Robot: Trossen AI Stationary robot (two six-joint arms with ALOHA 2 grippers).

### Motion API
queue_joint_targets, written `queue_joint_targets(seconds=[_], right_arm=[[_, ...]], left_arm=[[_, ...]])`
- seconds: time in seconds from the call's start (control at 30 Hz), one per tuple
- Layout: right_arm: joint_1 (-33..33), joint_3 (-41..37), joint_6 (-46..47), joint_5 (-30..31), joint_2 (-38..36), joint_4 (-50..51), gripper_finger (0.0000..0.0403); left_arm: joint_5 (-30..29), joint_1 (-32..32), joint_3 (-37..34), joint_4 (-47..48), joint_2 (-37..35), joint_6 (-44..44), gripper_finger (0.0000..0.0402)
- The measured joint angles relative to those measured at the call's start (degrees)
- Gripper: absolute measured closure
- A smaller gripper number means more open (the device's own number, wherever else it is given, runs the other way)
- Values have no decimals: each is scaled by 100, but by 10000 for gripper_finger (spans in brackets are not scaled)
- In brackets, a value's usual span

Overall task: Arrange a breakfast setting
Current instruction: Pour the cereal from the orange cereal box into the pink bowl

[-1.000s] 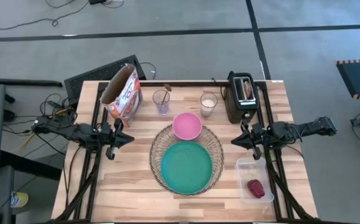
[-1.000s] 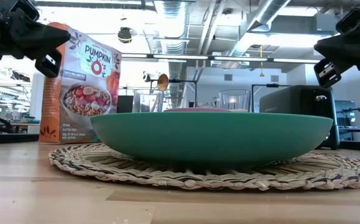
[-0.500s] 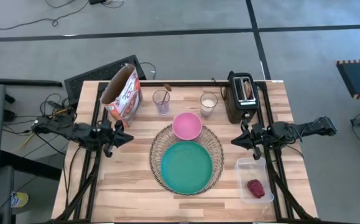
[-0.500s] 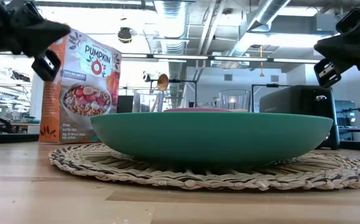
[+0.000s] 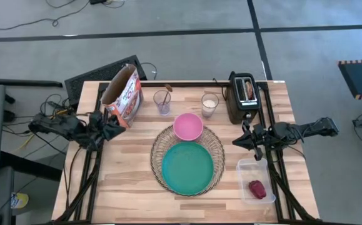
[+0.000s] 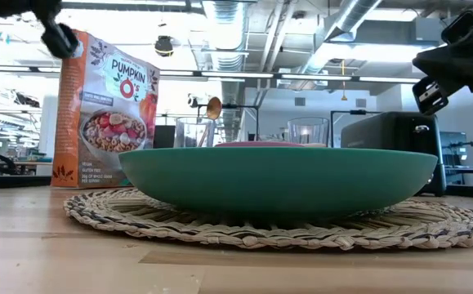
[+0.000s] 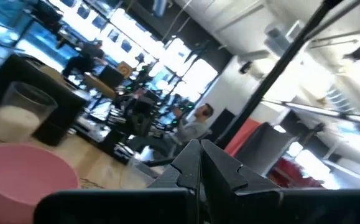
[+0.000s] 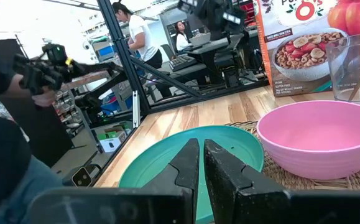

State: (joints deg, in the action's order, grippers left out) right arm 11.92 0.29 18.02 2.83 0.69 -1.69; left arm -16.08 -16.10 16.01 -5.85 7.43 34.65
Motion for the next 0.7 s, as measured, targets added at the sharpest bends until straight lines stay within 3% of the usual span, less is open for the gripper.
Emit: queue_joint_targets(seconds=[0.33, 0.57, 0.7], right_arm=[[0, -2, 0, 0, 0, -2, 351], [-6, -1, -380, 6, 0, -2, 351], [-6, 0, -481, 17, 0, -76, 351]], left_arm=[[-247, 0, 2585, 2100, 1812, -106, 401], [-1551, 0, 4678, 3860, 3001, -600, 402], [-2264, 2, 5397, 4227, 3473, -1120, 401]])
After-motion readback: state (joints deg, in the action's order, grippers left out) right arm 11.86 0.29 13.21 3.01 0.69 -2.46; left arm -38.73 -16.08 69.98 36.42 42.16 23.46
